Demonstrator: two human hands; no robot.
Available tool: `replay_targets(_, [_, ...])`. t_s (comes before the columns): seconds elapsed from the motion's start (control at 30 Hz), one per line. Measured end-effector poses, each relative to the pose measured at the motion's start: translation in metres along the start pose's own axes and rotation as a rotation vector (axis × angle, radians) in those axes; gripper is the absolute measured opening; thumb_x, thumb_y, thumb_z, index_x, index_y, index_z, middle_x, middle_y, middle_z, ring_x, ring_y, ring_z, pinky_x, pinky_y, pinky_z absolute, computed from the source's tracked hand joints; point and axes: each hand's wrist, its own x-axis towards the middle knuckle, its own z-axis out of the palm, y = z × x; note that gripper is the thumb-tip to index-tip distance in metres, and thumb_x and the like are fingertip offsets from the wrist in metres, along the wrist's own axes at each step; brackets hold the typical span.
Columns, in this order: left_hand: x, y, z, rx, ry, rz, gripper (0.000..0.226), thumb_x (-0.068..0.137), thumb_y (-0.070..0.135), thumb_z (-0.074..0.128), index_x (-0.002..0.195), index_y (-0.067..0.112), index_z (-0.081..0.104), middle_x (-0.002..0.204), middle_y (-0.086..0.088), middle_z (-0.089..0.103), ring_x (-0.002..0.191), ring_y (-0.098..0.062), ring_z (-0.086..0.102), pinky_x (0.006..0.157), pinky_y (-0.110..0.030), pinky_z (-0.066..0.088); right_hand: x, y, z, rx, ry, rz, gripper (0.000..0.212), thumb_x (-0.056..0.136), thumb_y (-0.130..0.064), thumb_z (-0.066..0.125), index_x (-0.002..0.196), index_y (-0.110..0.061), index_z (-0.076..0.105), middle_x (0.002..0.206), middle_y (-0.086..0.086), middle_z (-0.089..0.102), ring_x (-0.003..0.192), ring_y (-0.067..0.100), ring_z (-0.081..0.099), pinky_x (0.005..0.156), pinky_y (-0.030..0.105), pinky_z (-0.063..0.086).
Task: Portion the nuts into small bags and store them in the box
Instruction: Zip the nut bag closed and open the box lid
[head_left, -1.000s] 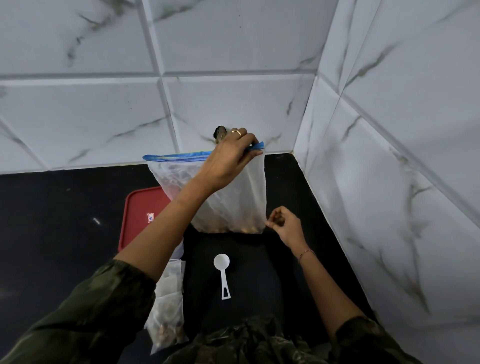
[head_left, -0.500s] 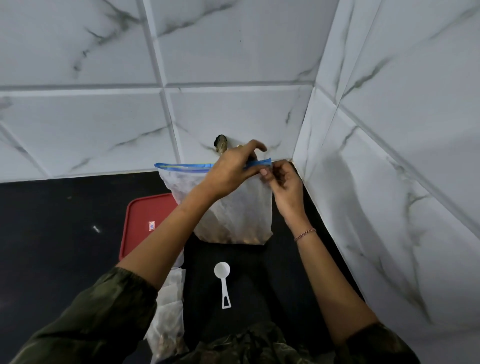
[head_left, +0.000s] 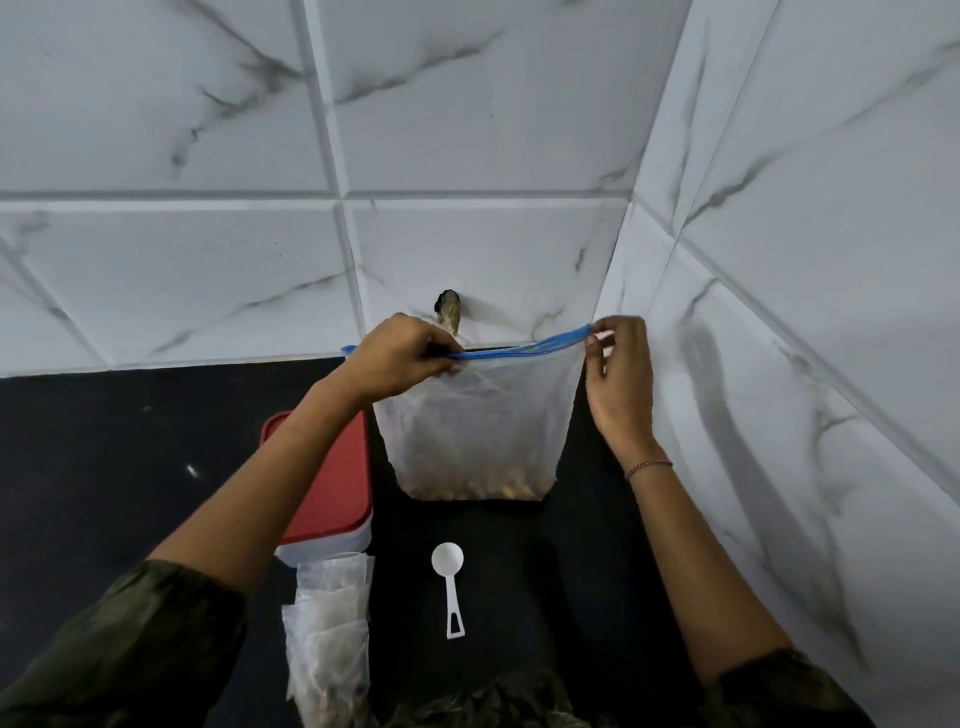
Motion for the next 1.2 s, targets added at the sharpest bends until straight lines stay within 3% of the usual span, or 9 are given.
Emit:
replay_targets(0.1, [0.005,0.007,-0.002,-0.157,-0.054,-0.023,0.027,0.085,0.015,0.071,0.112,0.017,0.071,0.085,-0.004,0.075,0.076,-0.002,0.067,0.081,-0.021,0.050,-0.005,-0.018,0.000,-0.165,-0.044,-0.489,0.018,0.091,-0.015,0.056,0.106,-0.007,0.055,0.113,0.010,0.051,0.105,0.020,0.046,0.093,0.028,0.040])
replay_targets(0.2, [0.007,0.011,-0.005,-0.279,-0.102,-0.064,0.032,0.087,0.012,0.068,0.119,0.016,0.065,0.083,-0.008,0.074,0.077,-0.008,0.066,0.083,-0.024,0.047,-0.013,-0.023,0.016,-0.435,-0.307,-0.752,0.047,0.088,-0.050,0.048,0.117,-0.014,0.052,0.121,0.006,0.051,0.114,0.019,0.046,0.105,0.044,0.034])
replay_targets(0.33, [0.005,0.014,-0.003,-0.374,-0.170,-0.135,0.029,0.091,0.020,0.064,0.120,0.020,0.058,0.067,-0.010,0.067,0.062,-0.010,0.055,0.076,-0.028,0.045,-0.019,-0.020,0.027,-0.363,-0.483,-0.698,0.045,0.086,-0.043,0.053,0.118,-0.011,0.055,0.113,0.007,0.061,0.100,0.021,0.061,0.088,0.040,0.050])
replay_targets(0.43, [-0.003,0.016,-0.001,-0.256,-0.143,-0.126,0.016,0.095,0.027,0.058,0.109,0.020,0.056,0.082,-0.006,0.070,0.070,-0.014,0.057,0.077,-0.033,0.046,-0.019,-0.024,0.024,-0.125,-0.577,-0.516,0.031,0.090,-0.032,0.050,0.113,-0.012,0.057,0.106,0.004,0.064,0.089,0.017,0.063,0.074,0.032,0.053])
replay_targets(0.57, [-0.020,0.021,0.006,0.191,-0.110,0.023,0.038,0.084,0.050,0.065,0.107,0.021,0.057,0.102,0.007,0.065,0.096,-0.013,0.058,0.083,-0.033,0.044,-0.013,-0.023,0.027,0.060,-0.681,-0.258,0.019,0.088,-0.013,0.062,0.108,-0.014,0.062,0.100,-0.002,0.068,0.091,0.005,0.063,0.082,0.019,0.050])
replay_targets(0.67, [-0.028,0.020,0.019,0.367,-0.035,0.063,0.030,0.089,0.043,0.059,0.108,0.020,0.060,0.102,0.003,0.066,0.101,-0.017,0.058,0.085,-0.032,0.038,-0.013,-0.025,0.028,0.157,-0.788,-0.104,0.019,0.089,-0.018,0.063,0.107,-0.014,0.064,0.097,-0.006,0.067,0.088,-0.005,0.062,0.084,0.014,0.048])
replay_targets(0.83, [-0.033,0.015,0.033,0.241,0.007,0.005,0.021,0.097,0.028,0.051,0.103,0.015,0.066,0.088,-0.003,0.070,0.086,-0.022,0.063,0.077,-0.030,0.040,-0.017,-0.027,0.029,0.066,-0.775,-0.112,0.019,0.091,-0.028,0.059,0.107,-0.017,0.057,0.100,-0.003,0.067,0.089,0.005,0.063,0.081,0.028,0.053])
replay_targets(1.0, [-0.032,0.011,0.037,-0.007,-0.116,-0.195,0.016,0.098,0.021,0.050,0.107,0.015,0.062,0.094,-0.002,0.069,0.082,-0.016,0.062,0.071,-0.030,0.045,-0.024,-0.034,0.021,-0.250,-0.827,-0.397,0.056,0.075,-0.045,0.072,0.117,-0.019,0.047,0.117,-0.006,0.053,0.100,0.007,0.053,0.083,0.025,0.046])
replay_targets(1.2, [-0.038,0.010,0.044,-0.157,-0.217,-0.218,0.014,0.098,0.022,0.050,0.110,0.018,0.052,0.087,-0.002,0.066,0.078,-0.019,0.063,0.075,-0.039,0.050,-0.031,-0.016,0.033,-0.216,-0.875,-0.235,0.028,0.085,-0.029,0.066,0.111,-0.023,0.059,0.103,-0.006,0.067,0.091,0.008,0.062,0.075,0.017,0.043])
